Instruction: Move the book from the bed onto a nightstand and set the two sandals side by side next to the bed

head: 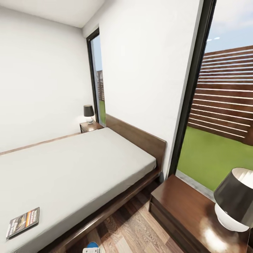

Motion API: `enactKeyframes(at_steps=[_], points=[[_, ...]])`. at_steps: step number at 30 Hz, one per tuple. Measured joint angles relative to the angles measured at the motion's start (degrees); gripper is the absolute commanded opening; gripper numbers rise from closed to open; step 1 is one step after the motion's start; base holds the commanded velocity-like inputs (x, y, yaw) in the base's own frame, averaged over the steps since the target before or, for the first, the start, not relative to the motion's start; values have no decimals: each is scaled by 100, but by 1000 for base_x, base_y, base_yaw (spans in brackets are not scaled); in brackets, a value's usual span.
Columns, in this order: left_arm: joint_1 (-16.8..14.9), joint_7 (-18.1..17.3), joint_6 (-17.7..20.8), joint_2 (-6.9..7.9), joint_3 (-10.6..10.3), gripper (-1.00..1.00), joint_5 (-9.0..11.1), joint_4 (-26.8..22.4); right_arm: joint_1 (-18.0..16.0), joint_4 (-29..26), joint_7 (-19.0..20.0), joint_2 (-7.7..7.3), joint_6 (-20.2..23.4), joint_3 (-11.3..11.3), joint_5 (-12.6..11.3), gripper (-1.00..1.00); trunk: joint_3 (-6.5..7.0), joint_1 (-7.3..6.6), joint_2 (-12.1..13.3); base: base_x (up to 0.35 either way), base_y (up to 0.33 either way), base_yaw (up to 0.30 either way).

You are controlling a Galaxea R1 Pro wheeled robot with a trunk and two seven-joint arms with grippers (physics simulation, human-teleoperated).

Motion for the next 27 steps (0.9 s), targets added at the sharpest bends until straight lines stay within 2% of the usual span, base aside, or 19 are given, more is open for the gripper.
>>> enactKeyframes(at_steps=[12,27], points=[[0,0,0,0,0,-100,0,2,0,1,0,7,0,0,0,100,0,0,0,0,-2,80],[0,0,0,0,0,-100,0,0,0,0,0,10,0,0,0,100,0,0,0,0,0,10]])
